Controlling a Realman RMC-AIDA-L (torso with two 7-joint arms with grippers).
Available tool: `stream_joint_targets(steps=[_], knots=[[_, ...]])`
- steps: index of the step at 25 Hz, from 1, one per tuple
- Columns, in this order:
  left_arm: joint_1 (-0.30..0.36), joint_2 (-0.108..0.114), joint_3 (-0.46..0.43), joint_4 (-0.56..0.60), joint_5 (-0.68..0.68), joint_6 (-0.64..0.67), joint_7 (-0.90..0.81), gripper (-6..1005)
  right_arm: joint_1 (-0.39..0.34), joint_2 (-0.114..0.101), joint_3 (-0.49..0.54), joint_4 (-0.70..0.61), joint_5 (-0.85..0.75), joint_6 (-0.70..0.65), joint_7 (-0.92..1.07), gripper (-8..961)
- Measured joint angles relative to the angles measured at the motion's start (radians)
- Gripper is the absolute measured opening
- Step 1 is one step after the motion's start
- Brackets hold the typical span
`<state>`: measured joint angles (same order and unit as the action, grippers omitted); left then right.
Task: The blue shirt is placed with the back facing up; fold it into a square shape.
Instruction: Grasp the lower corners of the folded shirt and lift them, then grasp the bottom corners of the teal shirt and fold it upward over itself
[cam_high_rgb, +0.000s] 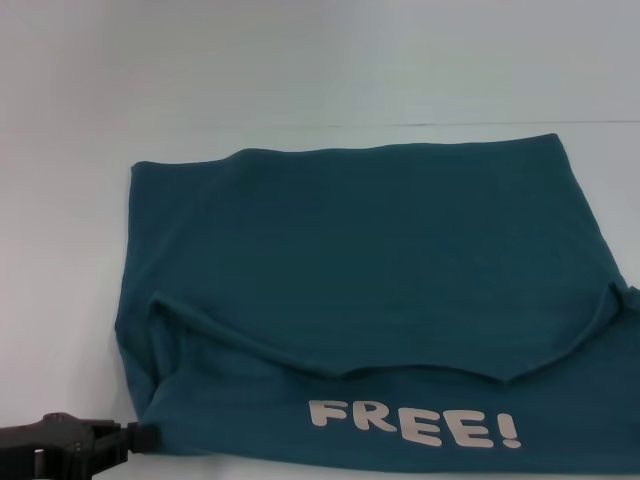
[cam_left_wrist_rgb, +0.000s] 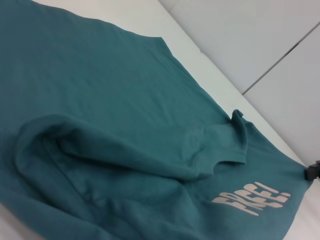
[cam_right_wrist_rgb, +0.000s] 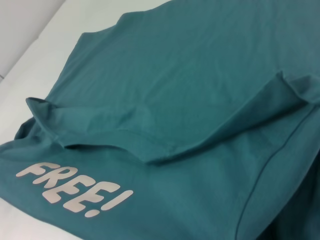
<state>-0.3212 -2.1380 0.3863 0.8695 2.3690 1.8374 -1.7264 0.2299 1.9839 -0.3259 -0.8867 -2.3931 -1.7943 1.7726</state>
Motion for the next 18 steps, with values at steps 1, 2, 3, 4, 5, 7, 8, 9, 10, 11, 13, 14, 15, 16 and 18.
stream_joint_targets(steps=[1, 2, 3, 4, 5, 7, 8, 9, 10, 11, 13, 14, 15, 16, 18], knots=[[-0.001, 0.000, 0.000, 0.001, 0.002, 0.000, -0.002, 20, -0.003, 0.000, 0.008, 0.000, 0.000, -0.007, -0.001, 59], [-0.003, 0.001, -0.002, 0.002, 0.006, 0.000, -0.006, 20, -0.004, 0.000, 0.014, 0.000, 0.000, -0.012, -0.001, 59], [-0.004, 0.002, -0.005, 0.003, 0.008, -0.001, -0.008, 20, -0.005, 0.000, 0.021, 0.000, 0.000, -0.017, -0.002, 60], [-0.005, 0.003, -0.009, 0.004, 0.009, -0.003, -0.009, 20, -0.005, 0.000, 0.025, 0.000, 0.001, -0.019, -0.003, 60], [-0.008, 0.005, -0.012, 0.004, 0.009, -0.003, -0.010, 20, -0.004, 0.001, 0.028, 0.000, 0.002, -0.019, -0.004, 61], [-0.014, 0.007, -0.015, 0.005, 0.009, -0.003, -0.012, 20, 0.003, 0.001, 0.029, 0.000, 0.003, -0.018, -0.004, 62], [-0.018, 0.008, -0.016, 0.005, 0.007, -0.004, -0.013, 20, 0.010, 0.000, 0.029, 0.000, 0.003, -0.017, -0.003, 62], [-0.023, 0.010, -0.016, 0.005, 0.003, -0.006, -0.016, 20, 0.017, 0.000, 0.031, 0.000, 0.003, -0.014, -0.001, 62], [-0.030, 0.011, -0.017, 0.005, -0.002, -0.009, -0.018, 20, 0.024, -0.001, 0.033, 0.000, 0.004, -0.011, 0.000, 63], [-0.039, 0.013, -0.019, 0.004, -0.009, -0.013, -0.020, 20, 0.036, -0.005, 0.038, 0.001, 0.006, -0.006, -0.001, 63], [-0.069, 0.017, -0.033, 0.001, -0.016, -0.026, -0.023, 20, 0.065, -0.012, 0.048, 0.011, 0.010, 0.006, -0.009, 64], [-0.089, 0.020, -0.045, -0.002, -0.019, -0.034, -0.024, 20, 0.082, -0.016, 0.051, 0.019, 0.011, 0.016, -0.012, 65], [-0.110, 0.023, -0.060, -0.007, -0.019, -0.048, -0.027, 20, 0.101, -0.021, 0.055, 0.028, 0.012, 0.030, -0.013, 65], [-0.135, 0.026, -0.075, -0.016, -0.021, -0.064, -0.031, 20, 0.124, -0.026, 0.061, 0.035, 0.013, 0.046, -0.013, 65], [-0.181, 0.036, -0.091, -0.041, -0.025, -0.112, -0.047, 20, 0.167, -0.029, 0.073, 0.047, 0.018, 0.087, -0.013, 66]])
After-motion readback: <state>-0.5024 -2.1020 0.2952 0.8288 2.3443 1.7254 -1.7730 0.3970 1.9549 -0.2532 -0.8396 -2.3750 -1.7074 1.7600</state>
